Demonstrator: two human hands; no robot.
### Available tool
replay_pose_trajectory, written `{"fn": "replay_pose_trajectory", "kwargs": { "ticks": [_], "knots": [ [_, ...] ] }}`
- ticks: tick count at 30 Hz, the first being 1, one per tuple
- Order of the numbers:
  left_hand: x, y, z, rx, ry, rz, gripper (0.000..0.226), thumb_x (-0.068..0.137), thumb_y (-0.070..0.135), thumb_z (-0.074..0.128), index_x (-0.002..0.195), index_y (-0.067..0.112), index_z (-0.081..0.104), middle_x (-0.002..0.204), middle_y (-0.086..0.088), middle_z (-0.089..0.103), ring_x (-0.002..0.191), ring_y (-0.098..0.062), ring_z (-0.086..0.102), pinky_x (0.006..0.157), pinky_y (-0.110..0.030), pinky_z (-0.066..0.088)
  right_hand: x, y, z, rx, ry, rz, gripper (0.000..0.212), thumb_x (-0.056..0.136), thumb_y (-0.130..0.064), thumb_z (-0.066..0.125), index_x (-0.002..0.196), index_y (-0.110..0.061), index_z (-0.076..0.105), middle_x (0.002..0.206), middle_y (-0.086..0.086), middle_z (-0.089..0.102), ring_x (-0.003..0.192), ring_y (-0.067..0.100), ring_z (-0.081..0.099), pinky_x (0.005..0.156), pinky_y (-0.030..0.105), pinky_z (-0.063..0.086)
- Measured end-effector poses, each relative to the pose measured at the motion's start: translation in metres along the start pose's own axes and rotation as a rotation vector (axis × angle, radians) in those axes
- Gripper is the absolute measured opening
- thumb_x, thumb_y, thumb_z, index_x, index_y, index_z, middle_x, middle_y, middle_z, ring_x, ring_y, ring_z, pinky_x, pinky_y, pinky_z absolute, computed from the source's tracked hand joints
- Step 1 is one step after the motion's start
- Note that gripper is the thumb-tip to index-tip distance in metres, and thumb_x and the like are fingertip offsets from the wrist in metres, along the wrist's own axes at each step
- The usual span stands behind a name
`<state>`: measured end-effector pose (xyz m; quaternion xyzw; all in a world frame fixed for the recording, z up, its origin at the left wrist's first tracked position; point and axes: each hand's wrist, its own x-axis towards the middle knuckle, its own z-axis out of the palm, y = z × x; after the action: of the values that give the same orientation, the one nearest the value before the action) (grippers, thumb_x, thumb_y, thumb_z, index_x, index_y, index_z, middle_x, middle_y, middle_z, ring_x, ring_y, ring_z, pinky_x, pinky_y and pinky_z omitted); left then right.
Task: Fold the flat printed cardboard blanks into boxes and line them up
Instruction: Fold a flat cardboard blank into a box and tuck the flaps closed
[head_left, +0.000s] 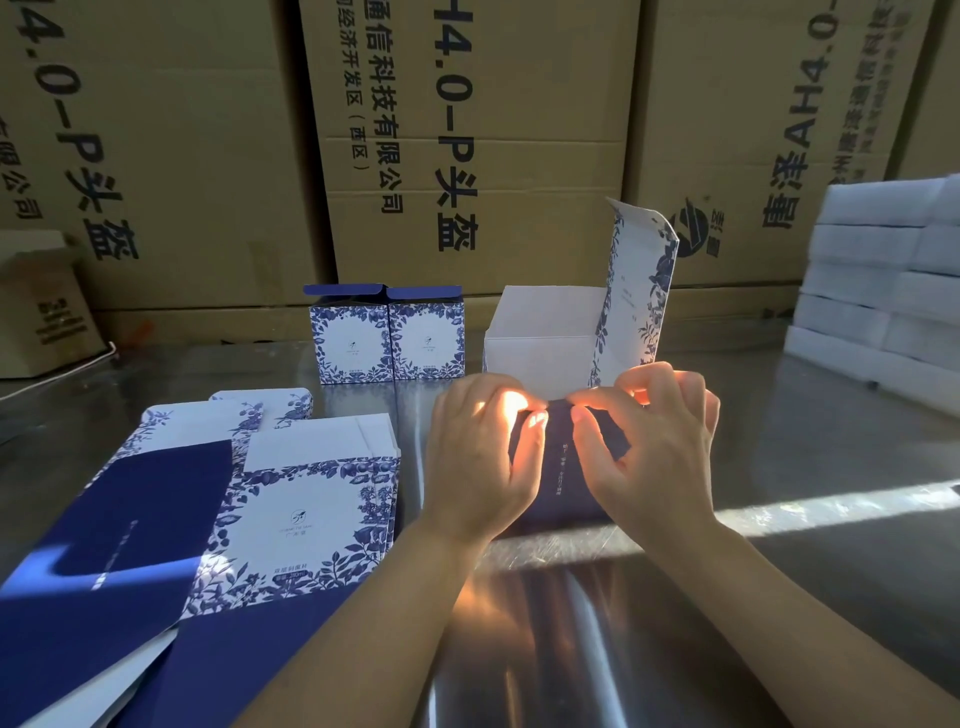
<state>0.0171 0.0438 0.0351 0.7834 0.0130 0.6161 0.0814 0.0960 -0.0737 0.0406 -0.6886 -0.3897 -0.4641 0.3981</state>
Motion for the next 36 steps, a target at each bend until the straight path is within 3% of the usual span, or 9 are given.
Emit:
{"fn": "replay_pose_trajectory", "kwargs": {
  "ticks": [12,19,26,30,36],
  "knots": [
    [-0.004,-0.008,0.002,-0.009,0.037,-0.093,0.022,0.083,0.021,0.047,0.079,0.006,0.063,0.098,-0.007,0.06,0.097,-0.016,0.044,0.089,-0.023,0.031,-0.001,0.0,0.003,-0.031,-0.03,-0.01,0.024,0.084,-0.025,0.049,0.08,-0.017,0.07,0.091,0.007,0.056,0.09,0.02,0.036,0.081,0.033,0.025],
    [-0.005,-0.011,0.003,-0.057,0.042,-0.087,0.021,0.086,0.021,0.045,0.083,0.008,0.061,0.099,-0.004,0.058,0.098,-0.013,0.043,0.09,-0.02,0.03,0.001,0.001,-0.001,-0.047,-0.01,0.032,0.025,0.082,-0.031,0.05,0.081,-0.018,0.071,0.092,0.004,0.053,0.09,0.018,0.037,0.081,0.026,0.02],
    [-0.007,-0.017,0.007,-0.02,0.073,-0.093,0.02,0.086,0.016,0.043,0.085,0.011,0.062,0.098,-0.004,0.057,0.096,-0.016,0.044,0.087,-0.027,0.035,0.001,0.005,0.001,-0.06,-0.038,0.057,0.011,0.079,-0.019,0.06,0.081,-0.017,0.071,0.092,0.006,0.054,0.092,0.019,0.037,0.08,0.029,0.022],
    [-0.007,-0.018,0.007,-0.005,0.078,-0.085,0.019,0.087,0.017,0.044,0.084,0.011,0.062,0.098,-0.003,0.057,0.095,-0.015,0.044,0.086,-0.026,0.035,0.0,0.007,0.003,-0.064,-0.068,0.06,0.011,0.08,-0.017,0.058,0.082,-0.016,0.069,0.095,0.009,0.054,0.094,0.02,0.036,0.083,0.035,0.025],
    [-0.007,-0.017,0.008,0.001,0.076,-0.092,0.02,0.087,0.017,0.043,0.085,0.011,0.062,0.097,-0.005,0.058,0.095,-0.016,0.044,0.085,-0.028,0.036,0.001,0.007,0.0,-0.06,-0.041,0.06,0.012,0.079,-0.019,0.06,0.082,-0.018,0.071,0.093,0.006,0.054,0.091,0.018,0.037,0.083,0.031,0.024]
  ]
}}
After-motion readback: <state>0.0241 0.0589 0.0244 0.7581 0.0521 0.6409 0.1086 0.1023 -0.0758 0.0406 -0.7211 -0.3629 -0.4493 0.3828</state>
